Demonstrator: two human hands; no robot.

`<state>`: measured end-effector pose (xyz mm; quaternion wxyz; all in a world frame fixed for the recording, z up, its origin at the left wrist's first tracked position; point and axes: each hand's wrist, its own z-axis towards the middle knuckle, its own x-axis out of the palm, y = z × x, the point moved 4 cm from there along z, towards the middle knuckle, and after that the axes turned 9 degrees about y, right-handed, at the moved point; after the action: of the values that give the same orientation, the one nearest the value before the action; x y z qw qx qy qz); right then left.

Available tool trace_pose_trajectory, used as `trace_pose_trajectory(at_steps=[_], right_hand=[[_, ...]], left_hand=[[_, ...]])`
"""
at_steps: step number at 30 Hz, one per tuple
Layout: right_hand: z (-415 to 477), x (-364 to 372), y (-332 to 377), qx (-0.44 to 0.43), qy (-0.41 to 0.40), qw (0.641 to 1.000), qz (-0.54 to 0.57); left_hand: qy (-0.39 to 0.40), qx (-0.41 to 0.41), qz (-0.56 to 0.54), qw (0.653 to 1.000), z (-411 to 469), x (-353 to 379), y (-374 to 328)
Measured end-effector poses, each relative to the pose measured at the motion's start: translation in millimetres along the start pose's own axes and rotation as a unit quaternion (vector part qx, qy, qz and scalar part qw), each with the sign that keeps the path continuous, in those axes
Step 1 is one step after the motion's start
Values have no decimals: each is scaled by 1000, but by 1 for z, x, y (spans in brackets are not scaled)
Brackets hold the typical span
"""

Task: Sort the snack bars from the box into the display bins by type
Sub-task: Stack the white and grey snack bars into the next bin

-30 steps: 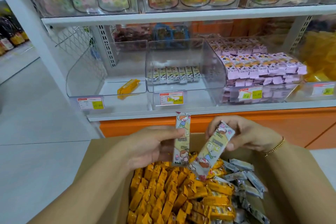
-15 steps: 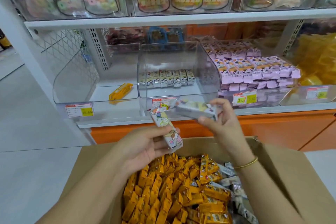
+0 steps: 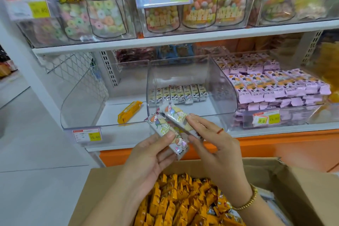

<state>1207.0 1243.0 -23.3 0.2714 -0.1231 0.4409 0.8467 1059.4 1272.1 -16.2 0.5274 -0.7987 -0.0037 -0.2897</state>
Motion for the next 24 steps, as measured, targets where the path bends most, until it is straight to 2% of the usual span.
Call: trace_pose_trajectory(at_steps=[3,7,13,17,18,19,21,24], right_hand=[[10,8,-7,14,13,999,37],[17,15,-6,10,117,990,79],[33,32,7,58,129,985,-100],[71,26,9,132,183,965,-135],[87,21,3,158,199,957,-138],[105,17,-6,185,212,949,-140],[139,20,-29,255,254,922,-141],[164,50,-59,312,406,831,-218]], left_hand=[[-14,8,-15,1000,7,-3,-4],[-35,30,2,999,18,-11,-7],[-36,56,7,998,30,-11,-5],[-33,84,62,994,30,-13,-23],[-68,97,132,984,30,-18,-28],[-126,117,229,958,30,-26,-34],[-224,138,406,875,28,-40,-44],[-226,110,539,804,31,-49,-42]])
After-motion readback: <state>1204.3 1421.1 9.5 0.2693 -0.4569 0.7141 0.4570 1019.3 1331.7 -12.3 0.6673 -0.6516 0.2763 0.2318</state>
